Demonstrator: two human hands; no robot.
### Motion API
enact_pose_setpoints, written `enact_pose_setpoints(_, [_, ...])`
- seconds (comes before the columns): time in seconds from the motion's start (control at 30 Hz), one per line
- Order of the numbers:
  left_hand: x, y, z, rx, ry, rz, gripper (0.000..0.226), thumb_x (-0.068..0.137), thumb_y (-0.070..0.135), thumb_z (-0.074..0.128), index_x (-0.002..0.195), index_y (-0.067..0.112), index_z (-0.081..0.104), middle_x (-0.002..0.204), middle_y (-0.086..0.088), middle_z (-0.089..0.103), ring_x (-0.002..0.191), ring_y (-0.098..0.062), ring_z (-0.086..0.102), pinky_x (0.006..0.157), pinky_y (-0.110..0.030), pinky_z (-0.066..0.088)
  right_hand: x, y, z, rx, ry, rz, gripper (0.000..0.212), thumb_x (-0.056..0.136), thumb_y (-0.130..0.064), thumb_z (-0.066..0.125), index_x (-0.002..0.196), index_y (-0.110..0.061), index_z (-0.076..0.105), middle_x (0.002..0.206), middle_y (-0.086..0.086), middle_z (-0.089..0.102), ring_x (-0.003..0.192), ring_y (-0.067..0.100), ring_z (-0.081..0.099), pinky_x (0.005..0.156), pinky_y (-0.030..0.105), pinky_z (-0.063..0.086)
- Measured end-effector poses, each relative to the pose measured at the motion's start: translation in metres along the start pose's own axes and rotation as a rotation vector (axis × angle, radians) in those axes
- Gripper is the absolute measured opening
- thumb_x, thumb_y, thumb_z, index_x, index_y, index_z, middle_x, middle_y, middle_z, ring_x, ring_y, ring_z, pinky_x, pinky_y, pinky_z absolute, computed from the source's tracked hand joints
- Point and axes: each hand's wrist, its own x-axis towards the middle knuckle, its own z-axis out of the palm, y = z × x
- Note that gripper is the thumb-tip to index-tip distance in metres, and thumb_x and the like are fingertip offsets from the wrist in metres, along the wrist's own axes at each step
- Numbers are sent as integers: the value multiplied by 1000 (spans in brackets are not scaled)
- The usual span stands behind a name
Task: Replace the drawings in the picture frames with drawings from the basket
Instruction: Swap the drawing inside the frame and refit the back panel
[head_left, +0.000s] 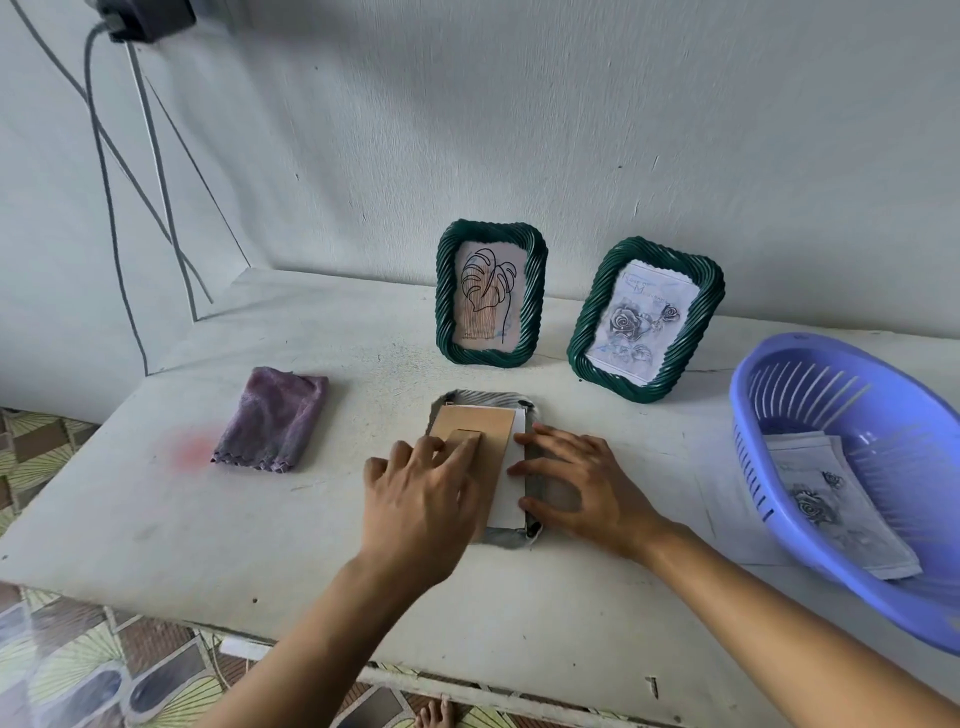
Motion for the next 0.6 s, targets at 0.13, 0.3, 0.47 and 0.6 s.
enact_pose_setpoints(0.13, [5, 10, 3, 42, 2, 31, 48, 91, 45, 25, 121, 30, 59, 107, -4, 66, 86, -33, 60, 73, -41, 40, 0, 2, 3, -6, 26, -8, 37, 88, -59, 59, 122, -44, 64, 152, -21, 41, 146, -4, 21, 115, 40, 23])
enact_pose_setpoints(0.3, [12, 20, 3, 39, -149, 26, 67, 84, 50, 6, 134, 31, 46, 129, -6, 55, 107, -33, 55, 82, -42, 38, 1, 5, 5, 6, 38, 10, 41, 86, -61, 58, 119, -39, 67, 152, -15, 43, 146, -5, 20, 116, 41, 21])
enact_pose_setpoints(0.47, [21, -5, -1, 16, -272, 147, 65, 88, 65, 8, 145, 42, 29, 142, 4, 40, 124, -22, 41, 96, -42, 33, 1, 8, 7, 3, 51, -5, 41, 87, -64, 56, 118, -39, 67, 152, -12, 45, 146, -4, 22, 115, 40, 24])
enact_pose_setpoints(0.6, [26, -53, -5, -86, -323, 338, 63, 94, 75, 19, 153, 54, 16, 159, 13, 27, 141, -12, 21, 107, -40, 26, 1, 8, 8, -14, 60, -9, 43, 87, -64, 56, 120, -39, 67, 151, -11, 46, 146, -2, 24, 115, 42, 26])
